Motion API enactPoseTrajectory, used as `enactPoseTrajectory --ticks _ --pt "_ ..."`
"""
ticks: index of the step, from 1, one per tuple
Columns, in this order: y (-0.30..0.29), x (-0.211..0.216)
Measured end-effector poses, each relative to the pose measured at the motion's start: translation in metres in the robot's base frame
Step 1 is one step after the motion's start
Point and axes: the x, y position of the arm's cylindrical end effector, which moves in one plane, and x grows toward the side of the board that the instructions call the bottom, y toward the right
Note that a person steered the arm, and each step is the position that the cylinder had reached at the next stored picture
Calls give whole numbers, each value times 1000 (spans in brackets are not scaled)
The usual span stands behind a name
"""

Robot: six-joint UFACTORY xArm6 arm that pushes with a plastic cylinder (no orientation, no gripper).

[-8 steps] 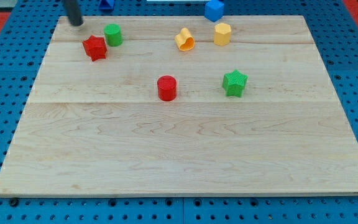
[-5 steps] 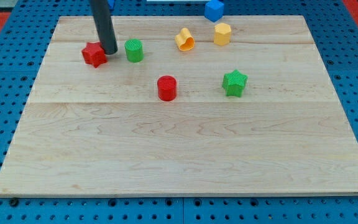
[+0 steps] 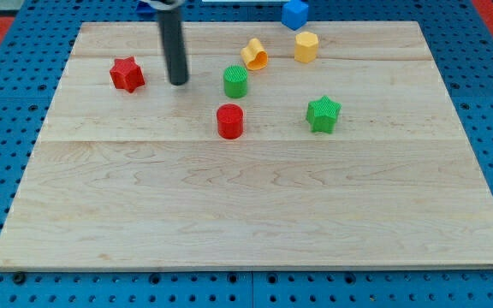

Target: Push green circle towards center

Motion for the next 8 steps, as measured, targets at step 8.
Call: enactPoseTrajectory --ticks 8 --pt "139 18"
